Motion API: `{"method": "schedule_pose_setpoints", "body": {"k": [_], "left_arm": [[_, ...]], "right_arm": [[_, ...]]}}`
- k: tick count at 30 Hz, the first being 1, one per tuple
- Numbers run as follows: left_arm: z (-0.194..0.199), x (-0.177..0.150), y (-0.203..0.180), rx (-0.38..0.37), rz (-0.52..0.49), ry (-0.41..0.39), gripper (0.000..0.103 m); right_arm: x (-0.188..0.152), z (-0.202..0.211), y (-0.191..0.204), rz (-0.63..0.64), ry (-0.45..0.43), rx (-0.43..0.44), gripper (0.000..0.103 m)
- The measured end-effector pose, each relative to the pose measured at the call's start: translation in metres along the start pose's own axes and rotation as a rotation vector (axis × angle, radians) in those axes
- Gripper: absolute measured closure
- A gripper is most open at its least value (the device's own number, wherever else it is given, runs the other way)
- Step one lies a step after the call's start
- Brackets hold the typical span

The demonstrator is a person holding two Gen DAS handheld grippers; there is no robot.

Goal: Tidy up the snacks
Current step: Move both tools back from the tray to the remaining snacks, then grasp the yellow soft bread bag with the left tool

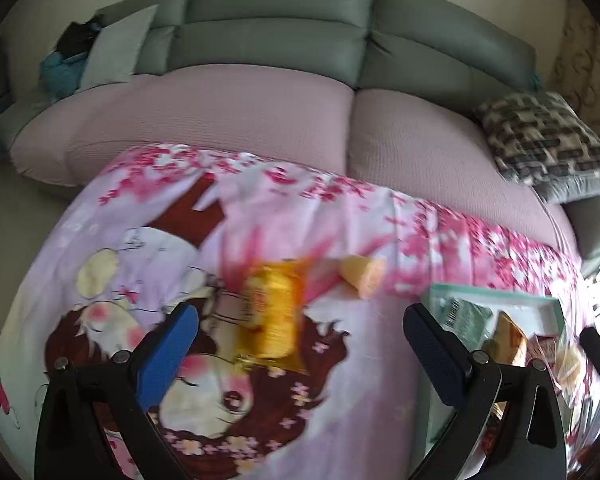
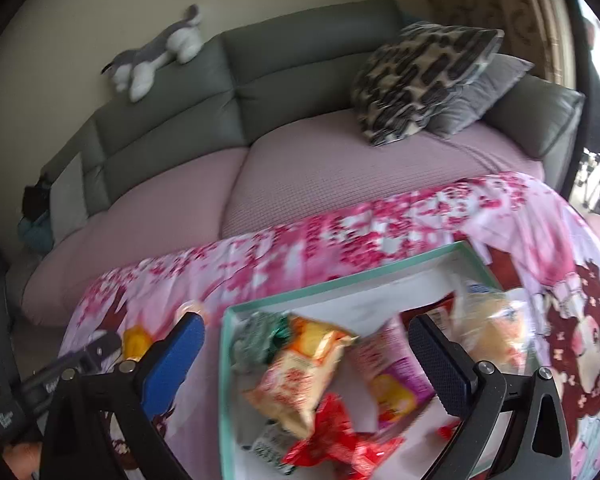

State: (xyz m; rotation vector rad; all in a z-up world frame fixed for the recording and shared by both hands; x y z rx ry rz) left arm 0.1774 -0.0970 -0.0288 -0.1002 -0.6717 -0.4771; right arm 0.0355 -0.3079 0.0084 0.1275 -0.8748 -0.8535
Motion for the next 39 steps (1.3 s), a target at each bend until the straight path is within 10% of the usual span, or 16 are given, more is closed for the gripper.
{"method": "schedule_pose_setpoints", "body": {"k": [12,39], "left_arm": [[0.016,-0.021,0.104,0.216,0.171,0.012,0.001],[-0.072,-0.029,0.037,-0.098,0.156,0.13,0.001]], "right_arm": [[-0.066,-0.018,0.079,0.196,0.105,0.09,0.0],[-0.096,-0.073,0.089,0.253,0.177,0.028,0.0]]}}
Point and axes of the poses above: each gripper's, at about its wrist camera, not at the fingertips, and z roughly against the way its jaws point, y to its left, x to its top, the point moved 8 cm from there along -z, roughly the way its jaws point, and after that the axes turned 15 degrees about -z, right-handed, at the moved point
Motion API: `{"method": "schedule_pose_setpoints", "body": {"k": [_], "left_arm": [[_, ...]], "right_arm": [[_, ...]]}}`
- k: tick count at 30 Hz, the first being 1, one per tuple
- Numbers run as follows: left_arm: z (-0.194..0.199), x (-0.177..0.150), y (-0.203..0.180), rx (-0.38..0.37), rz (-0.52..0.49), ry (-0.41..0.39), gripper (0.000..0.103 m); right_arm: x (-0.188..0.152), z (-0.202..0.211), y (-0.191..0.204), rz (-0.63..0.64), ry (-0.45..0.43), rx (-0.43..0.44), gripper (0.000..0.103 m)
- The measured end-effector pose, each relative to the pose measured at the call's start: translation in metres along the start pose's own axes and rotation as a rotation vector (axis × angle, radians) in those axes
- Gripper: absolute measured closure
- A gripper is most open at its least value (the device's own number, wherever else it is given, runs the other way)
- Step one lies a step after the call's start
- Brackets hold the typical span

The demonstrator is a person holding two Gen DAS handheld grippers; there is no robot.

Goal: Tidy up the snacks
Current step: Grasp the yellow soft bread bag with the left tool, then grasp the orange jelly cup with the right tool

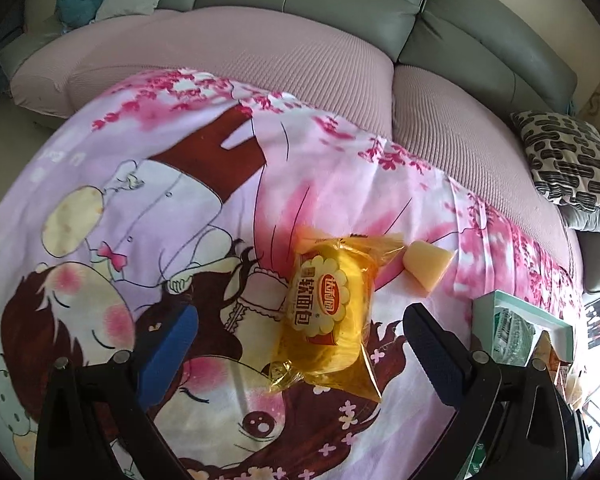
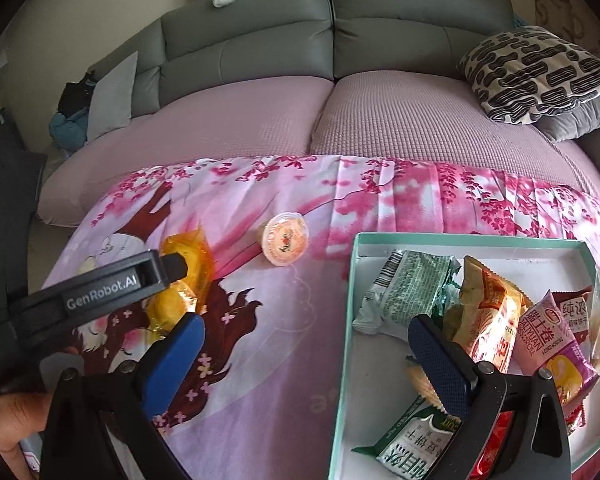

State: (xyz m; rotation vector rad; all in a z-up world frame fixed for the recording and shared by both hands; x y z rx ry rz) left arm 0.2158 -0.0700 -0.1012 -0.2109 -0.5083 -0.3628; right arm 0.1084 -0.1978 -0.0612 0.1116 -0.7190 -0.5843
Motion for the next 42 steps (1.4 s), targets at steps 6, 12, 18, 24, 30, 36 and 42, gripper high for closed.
{"method": "schedule_pose_setpoints", "body": {"k": [6,12,18,24,30,36,42], "left_arm": [[-0.014,-0.003,-0.002,-0.021,0.005,0.023,0.002],[-0.022,-0.001,-0.007,-0.058,0.006,0.035,0.015],[-0.025,-0.001,-0.006,-0.08,0.011,0.047,0.036],[-0.023,0.003,-0.002,-0.104,0.017,0.024,0.054],[-0.018,0.004,0.015,-0.051,0.036,0.012,0.056],[-0.017,0.003,0.028,-0.01,0.049,0.012,0.056],[-0.018,0.003,0.032,0.01,0.046,0.014,0.056]], "right_arm": [[0.008,-0.007,-0.004,0.024,-0.009,-0.026,0.006],[0.024,-0.013,-0.004,0.059,-0.029,-0.031,0.013],[0.034,-0.023,0.005,0.064,-0.015,0.01,0.02],[0.048,-0.03,0.027,0.133,-0.037,0.022,0.021],[0.048,-0.049,0.04,0.157,0.003,0.029,0.026],[0.041,-0.074,0.046,0.168,0.06,-0.013,0.031],[0.04,-0.091,0.051,0.17,0.089,-0.028,0.037]]}}
Point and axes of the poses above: each gripper's, at about its wrist camera, not at the fingertips, and z roughly against the way its jaws point, y to its left, x to its top, the point moved 8 cm from there along -z, roughly the way its jaws point, and after that the axes turned 15 degrees about -z, right-handed, at the moved point
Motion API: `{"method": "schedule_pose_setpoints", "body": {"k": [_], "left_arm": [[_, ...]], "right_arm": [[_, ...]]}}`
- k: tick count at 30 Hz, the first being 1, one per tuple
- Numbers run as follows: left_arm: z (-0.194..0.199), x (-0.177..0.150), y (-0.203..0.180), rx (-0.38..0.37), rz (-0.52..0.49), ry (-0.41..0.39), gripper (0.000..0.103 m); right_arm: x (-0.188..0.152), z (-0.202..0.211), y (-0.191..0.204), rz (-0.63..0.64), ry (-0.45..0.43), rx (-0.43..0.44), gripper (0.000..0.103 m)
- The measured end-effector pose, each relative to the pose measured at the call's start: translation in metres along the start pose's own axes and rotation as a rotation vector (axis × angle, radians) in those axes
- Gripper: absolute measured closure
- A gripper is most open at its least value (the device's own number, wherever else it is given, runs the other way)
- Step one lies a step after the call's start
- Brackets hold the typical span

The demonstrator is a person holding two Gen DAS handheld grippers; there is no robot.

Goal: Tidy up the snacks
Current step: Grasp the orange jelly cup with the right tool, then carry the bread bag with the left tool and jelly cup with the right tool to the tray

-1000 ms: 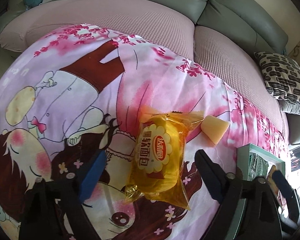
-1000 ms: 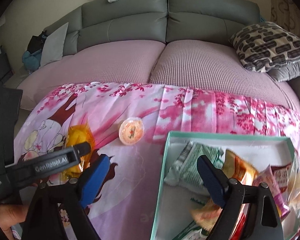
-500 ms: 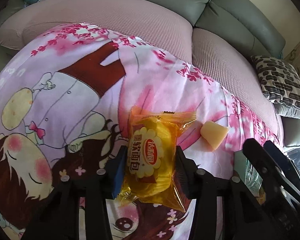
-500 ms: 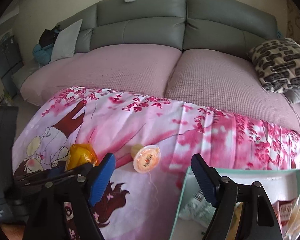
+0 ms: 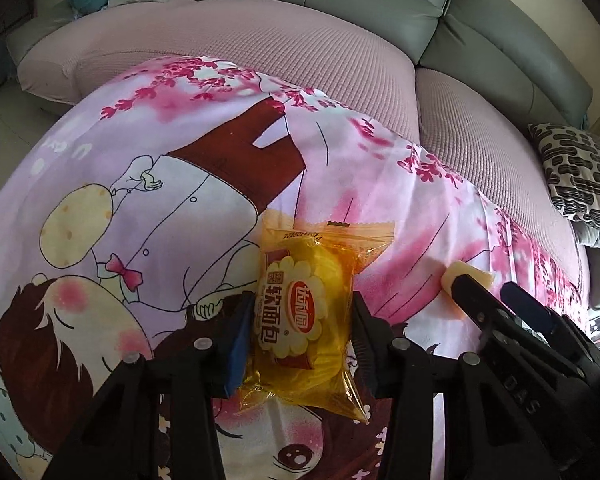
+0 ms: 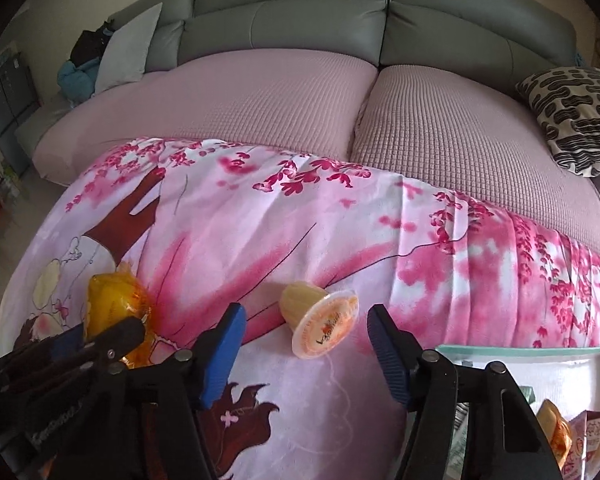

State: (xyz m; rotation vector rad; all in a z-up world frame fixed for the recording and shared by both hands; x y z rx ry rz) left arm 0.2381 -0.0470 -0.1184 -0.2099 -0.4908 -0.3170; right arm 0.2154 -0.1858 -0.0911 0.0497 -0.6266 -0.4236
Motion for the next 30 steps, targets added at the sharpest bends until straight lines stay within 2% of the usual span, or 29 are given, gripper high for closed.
{"method": "schedule_pose_setpoints", "body": {"k": [3,12,14,24,30], "left_arm": [[-0.003,0.0,-0.001,-0.007,0.003,0.005,0.056],[-0.009,-0.002,-0.003,-0.023,0.011,0.029,0.056],[-0.009,-0.003,-0.003,-0.024,0.012,0.03,0.056],[-0.007,-0.002,-0.009,-0.027,-0.013,0.039,0.059],[0.02,0.008,-0.008,-0.028,-0.015,-0.022,0.059]], "right_arm": [[0.001,-0.009,0.0,-0.004,0.021,-0.015,0.043],[0.001,-0.031,-0.005,-0.039,0.053,-0.044,0.05],[0.001,-0.033,-0.007,-0.044,0.053,-0.057,0.055],[-0.002,-0.022,-0.01,-0.072,0.045,-0.035,0.055],[-0.011,0.003,-0.014,-0.119,0.028,0.007,0.055]]}}
Point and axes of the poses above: each gripper's, at about its wrist camera, not at the fingertips, and z roughly against the way its jaws point, y to its left, x to its top, the point moved 8 cm from there along -z, roughly the way its jaws point, and after that the axes turned 15 degrees about -z, right-handed, at the moved point
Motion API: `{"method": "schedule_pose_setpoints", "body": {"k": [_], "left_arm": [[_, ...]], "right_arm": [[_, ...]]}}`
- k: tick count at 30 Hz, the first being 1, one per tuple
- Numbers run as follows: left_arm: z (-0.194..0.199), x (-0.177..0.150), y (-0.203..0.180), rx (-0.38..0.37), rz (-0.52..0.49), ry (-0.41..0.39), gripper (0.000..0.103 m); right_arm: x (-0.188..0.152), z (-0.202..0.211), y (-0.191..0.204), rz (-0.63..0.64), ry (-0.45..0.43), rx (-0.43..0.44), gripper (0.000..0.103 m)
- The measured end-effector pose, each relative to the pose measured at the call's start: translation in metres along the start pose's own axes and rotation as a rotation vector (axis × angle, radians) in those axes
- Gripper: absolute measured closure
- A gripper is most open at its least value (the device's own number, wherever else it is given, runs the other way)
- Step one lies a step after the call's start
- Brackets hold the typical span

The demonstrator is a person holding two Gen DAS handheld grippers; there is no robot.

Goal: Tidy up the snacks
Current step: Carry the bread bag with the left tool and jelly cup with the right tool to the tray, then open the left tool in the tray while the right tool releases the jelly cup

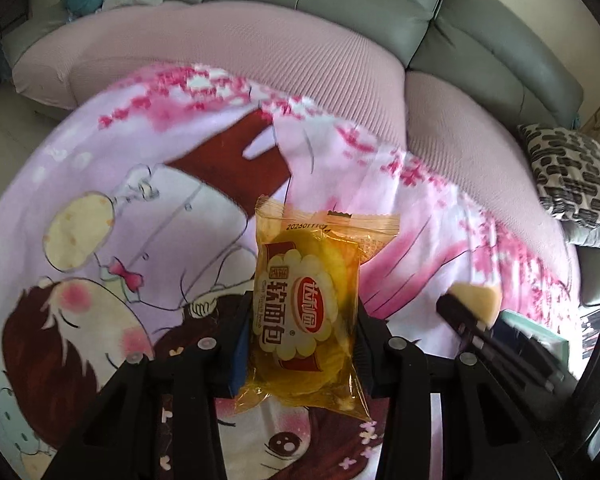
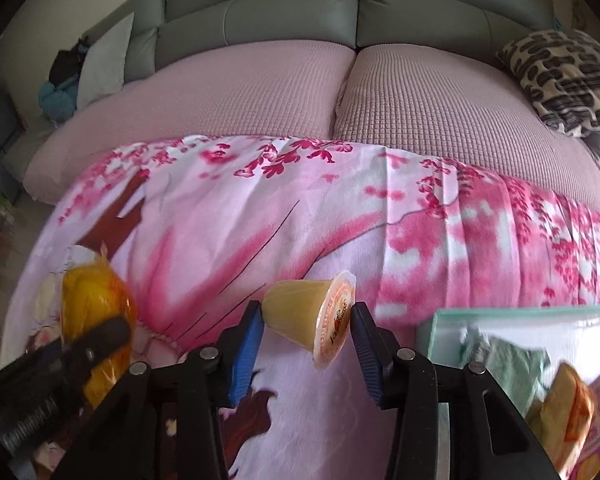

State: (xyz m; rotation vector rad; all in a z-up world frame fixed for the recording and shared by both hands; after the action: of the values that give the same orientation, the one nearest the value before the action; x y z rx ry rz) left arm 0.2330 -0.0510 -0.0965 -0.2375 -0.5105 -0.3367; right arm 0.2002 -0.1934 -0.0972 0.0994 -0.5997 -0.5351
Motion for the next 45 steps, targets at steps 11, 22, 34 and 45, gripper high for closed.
{"method": "schedule_pose_setpoints", "body": {"k": [11,22,34,45], "left_arm": [[0.057,0.013,-0.019,-0.014,-0.052,-0.12,0.059],[0.086,-0.01,-0.087,-0.072,-0.218,-0.152,0.059],[0.087,-0.07,-0.191,-0.187,-0.484,-0.101,0.059],[0.063,-0.111,-0.243,-0.206,-0.627,-0.011,0.059]], "right_arm": [[-0.021,0.067,-0.011,-0.058,-0.046,0.041,0.056],[-0.049,0.14,-0.066,-0.152,-0.12,0.008,0.055],[-0.088,0.185,-0.192,-0.391,-0.161,-0.101,0.055],[-0.106,0.163,-0.244,-0.493,-0.081,-0.123,0.055]]}}
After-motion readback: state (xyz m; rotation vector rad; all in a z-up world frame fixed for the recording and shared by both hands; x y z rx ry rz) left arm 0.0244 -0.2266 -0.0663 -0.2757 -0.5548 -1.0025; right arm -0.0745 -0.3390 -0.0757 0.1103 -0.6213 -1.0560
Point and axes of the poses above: each gripper's, at about its wrist camera, not at the fingertips, and z roughly against the way its jaws point, y to its left, x to its top, the point moved 8 cm from there along -z, roughly the way its jaws point, and after that the axes turned 15 degrees about -z, right-handed, at the moved point
